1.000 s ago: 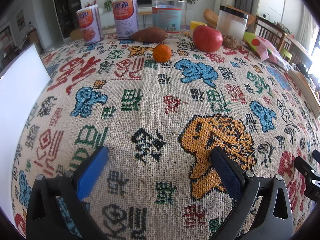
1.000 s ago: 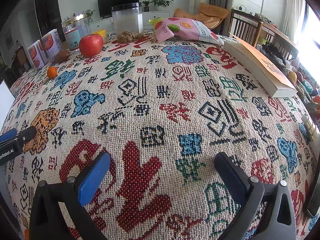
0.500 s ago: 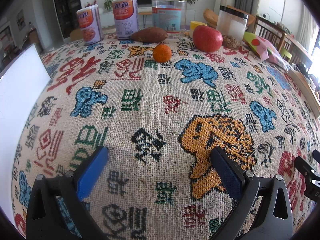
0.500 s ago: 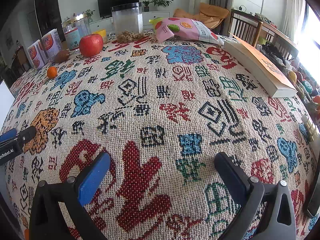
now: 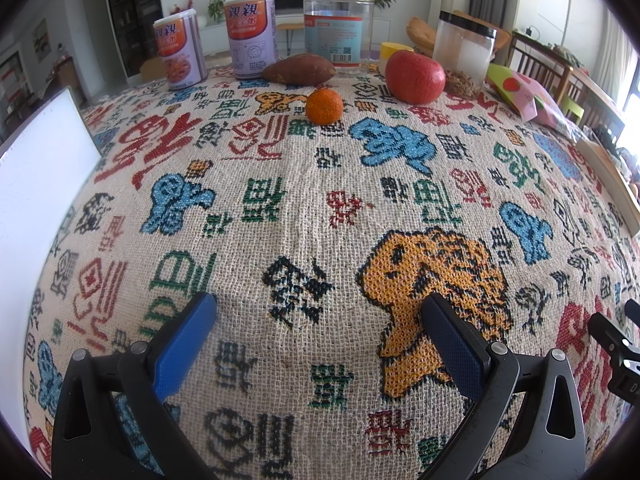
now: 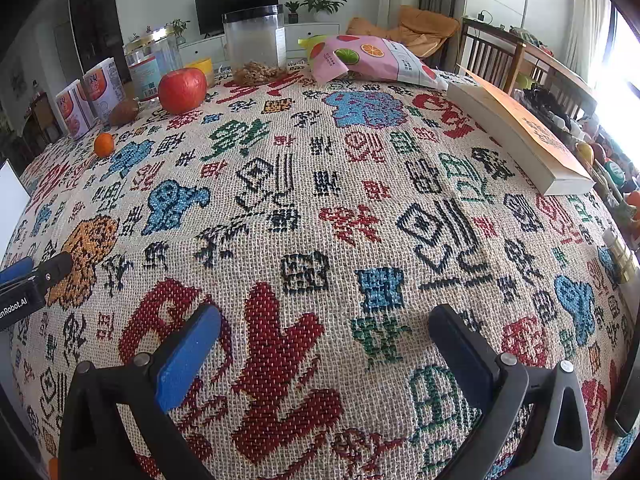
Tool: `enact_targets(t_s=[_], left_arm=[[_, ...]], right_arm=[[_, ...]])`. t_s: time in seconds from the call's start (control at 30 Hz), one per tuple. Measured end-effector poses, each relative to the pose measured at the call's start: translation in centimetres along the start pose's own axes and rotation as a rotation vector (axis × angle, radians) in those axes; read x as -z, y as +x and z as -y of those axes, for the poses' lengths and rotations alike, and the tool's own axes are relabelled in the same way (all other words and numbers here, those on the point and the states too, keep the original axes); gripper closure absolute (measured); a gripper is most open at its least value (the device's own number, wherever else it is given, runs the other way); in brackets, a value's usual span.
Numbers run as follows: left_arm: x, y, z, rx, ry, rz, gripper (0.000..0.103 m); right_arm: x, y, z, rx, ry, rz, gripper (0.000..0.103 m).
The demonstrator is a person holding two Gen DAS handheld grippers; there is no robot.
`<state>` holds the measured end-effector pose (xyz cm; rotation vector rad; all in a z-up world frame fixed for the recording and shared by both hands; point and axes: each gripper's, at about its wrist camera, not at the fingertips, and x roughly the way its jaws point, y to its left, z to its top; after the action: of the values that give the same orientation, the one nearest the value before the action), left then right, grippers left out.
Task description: Organize fruits
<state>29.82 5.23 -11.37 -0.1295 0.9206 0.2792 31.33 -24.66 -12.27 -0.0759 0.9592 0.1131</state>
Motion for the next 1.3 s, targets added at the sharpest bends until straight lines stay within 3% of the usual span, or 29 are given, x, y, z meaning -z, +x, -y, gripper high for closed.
enact_targets(t_s=[1.03,1.2,1.3], left_arm=[[0.0,0.0,-0.1,0.007,0.002,-0.001,0.000],[2.0,-1.6,-1.1,0.115,0.159,-0.026,0.000],[4.5,-3.4,-2.1,0.141,0.197,-0.023,0.000]], right_arm=[[-0.1,0.1,0.0,0.002,0.010,0.000,0.000],[-0.1,0.1,-0.1,0.002,0.010,-0.001,0.000],[-0.1,0.1,-0.1,0.003,0.010,-0.001,0.000]])
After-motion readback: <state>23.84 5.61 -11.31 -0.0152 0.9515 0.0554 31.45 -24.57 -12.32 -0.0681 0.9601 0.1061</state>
